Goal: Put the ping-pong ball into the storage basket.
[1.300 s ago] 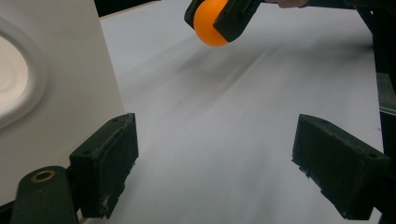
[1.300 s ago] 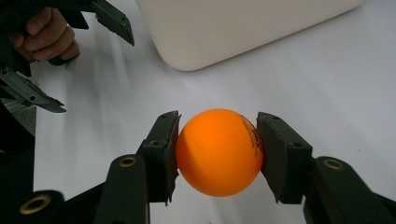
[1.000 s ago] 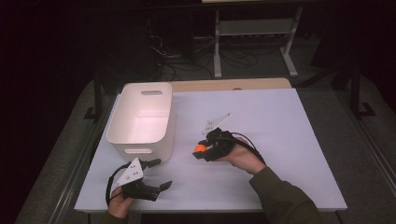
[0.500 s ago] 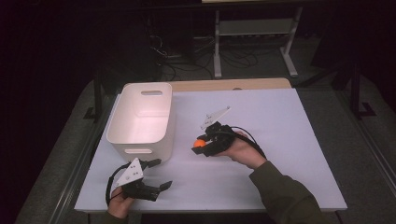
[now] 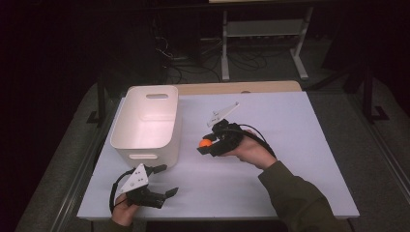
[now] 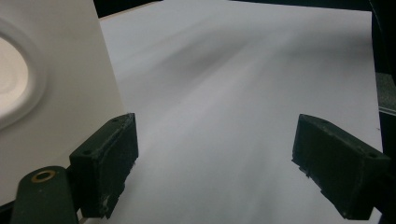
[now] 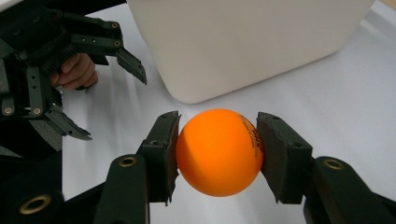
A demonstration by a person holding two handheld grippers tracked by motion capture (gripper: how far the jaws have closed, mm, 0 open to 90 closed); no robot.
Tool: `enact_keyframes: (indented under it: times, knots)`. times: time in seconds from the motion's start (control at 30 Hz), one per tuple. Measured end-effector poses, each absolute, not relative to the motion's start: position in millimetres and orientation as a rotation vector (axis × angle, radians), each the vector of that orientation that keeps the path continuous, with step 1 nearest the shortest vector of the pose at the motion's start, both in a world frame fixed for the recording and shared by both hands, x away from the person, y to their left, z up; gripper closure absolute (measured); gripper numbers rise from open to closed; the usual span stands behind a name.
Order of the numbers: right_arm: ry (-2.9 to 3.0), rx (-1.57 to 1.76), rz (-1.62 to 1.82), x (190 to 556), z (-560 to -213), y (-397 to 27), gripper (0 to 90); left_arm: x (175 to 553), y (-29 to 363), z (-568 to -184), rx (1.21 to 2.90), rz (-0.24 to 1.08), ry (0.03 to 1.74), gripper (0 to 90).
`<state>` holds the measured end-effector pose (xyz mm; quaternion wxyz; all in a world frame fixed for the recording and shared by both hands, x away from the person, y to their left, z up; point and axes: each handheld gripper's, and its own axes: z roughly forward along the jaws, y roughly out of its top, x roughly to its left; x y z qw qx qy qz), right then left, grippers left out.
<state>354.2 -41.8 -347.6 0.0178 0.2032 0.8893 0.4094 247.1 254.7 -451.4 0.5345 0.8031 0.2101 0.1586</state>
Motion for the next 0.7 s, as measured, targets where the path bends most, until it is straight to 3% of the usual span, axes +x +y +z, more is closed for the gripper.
enact_keyframes:
  times: [0.7]
  knots:
    - [2.76,0.595,1.308,364.8,-320.9,-31.7,49.6,246.9,255.3,-451.1,1.915,0.376,0.501,14.1]
